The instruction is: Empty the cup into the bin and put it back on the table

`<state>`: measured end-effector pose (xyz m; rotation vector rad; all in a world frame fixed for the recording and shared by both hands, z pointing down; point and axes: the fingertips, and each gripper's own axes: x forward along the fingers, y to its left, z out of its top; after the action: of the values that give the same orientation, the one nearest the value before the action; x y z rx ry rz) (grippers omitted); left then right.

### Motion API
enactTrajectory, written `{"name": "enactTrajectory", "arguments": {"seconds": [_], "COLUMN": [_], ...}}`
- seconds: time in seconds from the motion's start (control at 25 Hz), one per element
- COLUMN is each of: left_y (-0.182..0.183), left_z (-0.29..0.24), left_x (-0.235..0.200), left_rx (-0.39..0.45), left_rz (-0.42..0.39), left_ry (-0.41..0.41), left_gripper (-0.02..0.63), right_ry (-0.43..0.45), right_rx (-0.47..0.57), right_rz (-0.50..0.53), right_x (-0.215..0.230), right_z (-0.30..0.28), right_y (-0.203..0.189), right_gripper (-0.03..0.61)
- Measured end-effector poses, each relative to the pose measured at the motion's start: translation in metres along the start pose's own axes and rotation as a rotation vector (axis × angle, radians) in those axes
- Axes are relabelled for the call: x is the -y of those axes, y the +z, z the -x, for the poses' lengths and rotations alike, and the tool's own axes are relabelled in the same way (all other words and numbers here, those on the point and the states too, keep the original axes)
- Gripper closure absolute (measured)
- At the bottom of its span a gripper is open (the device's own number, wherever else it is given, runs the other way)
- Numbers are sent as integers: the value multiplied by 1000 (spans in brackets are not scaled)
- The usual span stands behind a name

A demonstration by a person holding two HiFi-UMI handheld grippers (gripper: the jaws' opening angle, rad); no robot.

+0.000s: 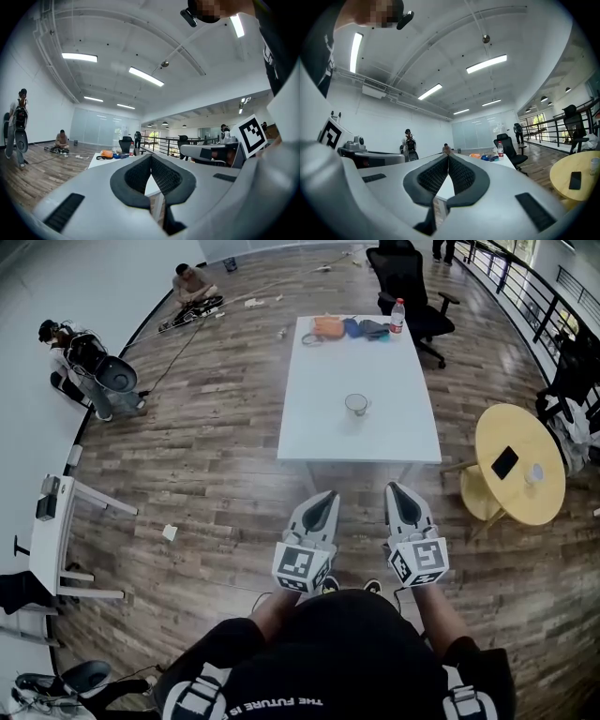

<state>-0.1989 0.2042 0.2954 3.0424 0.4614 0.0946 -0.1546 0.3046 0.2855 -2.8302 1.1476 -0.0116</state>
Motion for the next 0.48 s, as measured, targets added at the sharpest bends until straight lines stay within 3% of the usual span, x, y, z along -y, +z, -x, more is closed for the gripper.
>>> {"name": "enactTrajectory", "arguments": {"seconds": [0.48], "left_y": [-6], "left_z": [6], "left_x": [-60], "left_rx": [-1], "left_rz": [16], "left_ry": [-13], "left_gripper": [594], "right_ry": [10], "right_rx": [-13], "right_rz": [71], "right_x": [-44], "right_z": [-40], "right_y": [-10], "right_gripper": [561]}}
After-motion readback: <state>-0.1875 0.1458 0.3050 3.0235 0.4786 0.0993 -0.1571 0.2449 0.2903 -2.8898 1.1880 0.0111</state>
